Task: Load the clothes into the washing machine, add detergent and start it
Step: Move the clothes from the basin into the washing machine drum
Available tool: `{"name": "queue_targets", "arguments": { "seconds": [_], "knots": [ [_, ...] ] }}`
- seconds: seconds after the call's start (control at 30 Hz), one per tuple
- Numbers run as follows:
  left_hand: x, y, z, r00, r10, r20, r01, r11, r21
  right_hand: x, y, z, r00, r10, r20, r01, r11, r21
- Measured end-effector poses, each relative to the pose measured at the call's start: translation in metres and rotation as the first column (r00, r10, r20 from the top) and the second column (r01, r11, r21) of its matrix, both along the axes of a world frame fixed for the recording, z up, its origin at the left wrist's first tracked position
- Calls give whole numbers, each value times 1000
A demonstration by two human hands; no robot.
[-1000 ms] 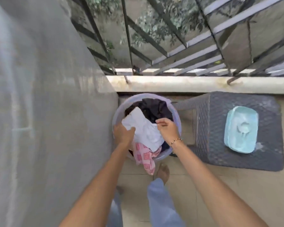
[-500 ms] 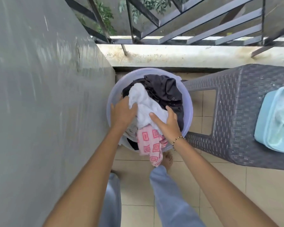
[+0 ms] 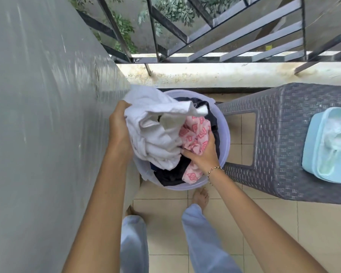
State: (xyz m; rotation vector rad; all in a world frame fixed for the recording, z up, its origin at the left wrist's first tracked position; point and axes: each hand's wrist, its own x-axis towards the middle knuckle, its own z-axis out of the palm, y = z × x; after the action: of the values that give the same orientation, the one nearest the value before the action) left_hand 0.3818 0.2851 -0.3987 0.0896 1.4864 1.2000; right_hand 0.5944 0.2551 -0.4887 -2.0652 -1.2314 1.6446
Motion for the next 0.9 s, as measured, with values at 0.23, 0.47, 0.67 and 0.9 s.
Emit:
{"name": "queue_targets", "arguments": {
  "seconds": [0.23, 0.47, 0.67, 0.9],
  "knots": [
    [16, -34, -57, 940, -153, -305, 26, 923, -384, -4, 31, 20, 978, -205, -34, 205, 979, 16],
    [51, -56, -70, 714, -312, -627, -32, 880, -474, -13, 14, 73, 786, -450, -423, 554, 817, 159],
    [71, -59, -35, 960, -146, -241, 109, 981, -159, -21, -2, 81, 837, -397, -377, 369, 918, -148],
    [83, -54, 25, 999, 24, 43, -18, 992, -125, -35, -19, 119, 847, -305, -436, 304, 950, -74]
  ]
}}
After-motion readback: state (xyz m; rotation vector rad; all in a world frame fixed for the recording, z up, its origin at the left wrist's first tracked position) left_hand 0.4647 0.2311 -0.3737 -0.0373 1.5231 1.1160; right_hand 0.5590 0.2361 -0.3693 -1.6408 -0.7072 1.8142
